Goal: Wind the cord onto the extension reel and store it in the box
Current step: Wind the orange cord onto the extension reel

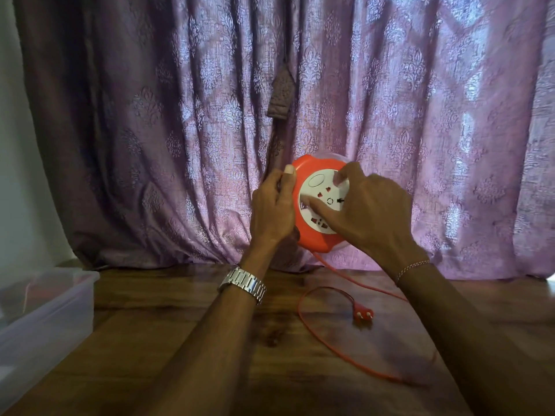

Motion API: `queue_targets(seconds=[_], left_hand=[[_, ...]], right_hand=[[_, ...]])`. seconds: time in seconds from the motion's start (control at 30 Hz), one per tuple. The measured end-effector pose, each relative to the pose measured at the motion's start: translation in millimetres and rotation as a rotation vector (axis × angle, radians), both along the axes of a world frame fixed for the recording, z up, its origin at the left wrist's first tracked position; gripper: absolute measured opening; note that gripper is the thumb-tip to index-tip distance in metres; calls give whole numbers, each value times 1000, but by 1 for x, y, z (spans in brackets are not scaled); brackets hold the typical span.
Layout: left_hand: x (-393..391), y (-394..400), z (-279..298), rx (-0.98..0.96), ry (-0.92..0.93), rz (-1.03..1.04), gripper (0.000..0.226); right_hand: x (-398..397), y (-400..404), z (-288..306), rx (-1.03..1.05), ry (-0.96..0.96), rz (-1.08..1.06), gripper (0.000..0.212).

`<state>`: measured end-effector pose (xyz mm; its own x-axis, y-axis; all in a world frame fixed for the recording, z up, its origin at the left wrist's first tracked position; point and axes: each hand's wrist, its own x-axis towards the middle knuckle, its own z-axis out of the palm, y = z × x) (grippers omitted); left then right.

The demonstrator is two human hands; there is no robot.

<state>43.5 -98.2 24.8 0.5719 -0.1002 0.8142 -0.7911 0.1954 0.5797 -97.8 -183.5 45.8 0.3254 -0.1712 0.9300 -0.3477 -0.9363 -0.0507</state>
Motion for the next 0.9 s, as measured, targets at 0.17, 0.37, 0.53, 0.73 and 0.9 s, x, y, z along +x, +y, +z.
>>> queue_targets(seconds=[0.17, 0.37, 0.53, 0.73, 0.9], left_hand=[[0, 5, 2, -32, 12, 3, 58], [3, 6, 2, -46, 37, -17, 66], [6, 2, 0, -4, 11, -3, 59], [1, 2, 0, 9, -47, 59, 43], [0, 1, 3, 1, -49, 63, 42]], right_hand=[[-10, -9, 10, -208, 329, 232, 32], [-12, 3, 10, -212, 548, 95, 70], [-6, 6, 3, -244, 425, 49, 57], [-6, 6, 1, -11, 212, 34, 59], [2, 10, -6, 134, 27, -22, 76]])
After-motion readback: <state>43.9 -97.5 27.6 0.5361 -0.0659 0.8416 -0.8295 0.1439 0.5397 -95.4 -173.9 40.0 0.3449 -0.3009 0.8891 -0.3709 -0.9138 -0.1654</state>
